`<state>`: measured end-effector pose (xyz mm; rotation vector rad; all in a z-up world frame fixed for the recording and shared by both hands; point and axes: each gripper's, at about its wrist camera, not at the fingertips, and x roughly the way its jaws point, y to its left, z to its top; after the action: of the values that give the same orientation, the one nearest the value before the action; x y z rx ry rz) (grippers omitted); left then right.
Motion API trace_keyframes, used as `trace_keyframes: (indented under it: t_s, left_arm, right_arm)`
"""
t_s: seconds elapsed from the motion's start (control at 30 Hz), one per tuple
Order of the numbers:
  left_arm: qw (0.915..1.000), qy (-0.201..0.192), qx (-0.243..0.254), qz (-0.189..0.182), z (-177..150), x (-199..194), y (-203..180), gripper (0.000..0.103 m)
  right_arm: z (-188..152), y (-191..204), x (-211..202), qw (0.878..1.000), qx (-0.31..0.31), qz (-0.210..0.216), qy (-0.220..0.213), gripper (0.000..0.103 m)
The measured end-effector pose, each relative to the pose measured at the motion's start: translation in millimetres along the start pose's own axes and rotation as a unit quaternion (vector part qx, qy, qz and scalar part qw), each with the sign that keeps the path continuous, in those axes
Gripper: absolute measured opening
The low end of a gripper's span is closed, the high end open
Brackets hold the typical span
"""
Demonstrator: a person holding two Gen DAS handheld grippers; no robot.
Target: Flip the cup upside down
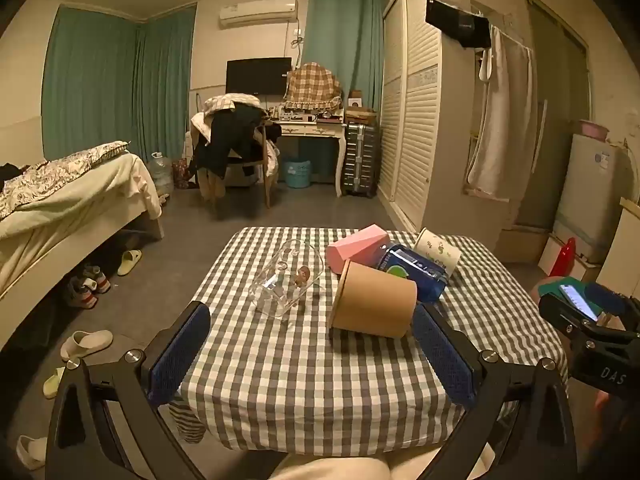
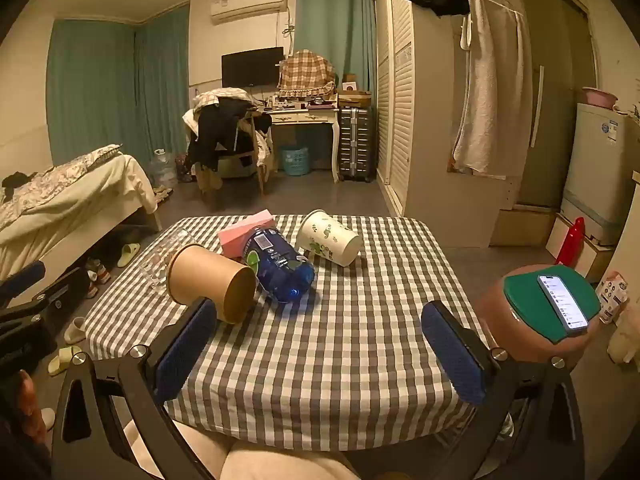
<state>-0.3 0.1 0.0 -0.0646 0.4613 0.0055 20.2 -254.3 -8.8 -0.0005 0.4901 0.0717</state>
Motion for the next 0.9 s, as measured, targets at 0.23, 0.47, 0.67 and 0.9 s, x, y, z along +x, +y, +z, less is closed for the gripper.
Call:
trace_keyframes:
  t_s: [0.23, 0.47, 0.67, 0.9]
  left_arm:
    - [0.9999, -0.002, 0.005, 0.012, -1, -10, 4, 0.103]
    - [0.9999, 0.008, -0.002, 0.009, 3, -6, 12, 0.103]
    - [0.9999, 0.009, -0.002, 0.011, 3, -1, 12, 0.103]
    - [0.9999, 0.01, -0.003, 0.014, 3, -2, 14, 0.103]
  right_arm:
    - [-1, 0, -1, 1.0, 0.002, 0.004, 0.002, 0.103]
    - [0, 3, 1, 1.0, -0.008, 0.003, 0.004, 0.103]
    - [0, 3, 1, 1.0, -0.006, 0.007, 0.003, 0.103]
    - [-1, 3, 1, 1.0, -0.006, 0.009, 0.003, 0.103]
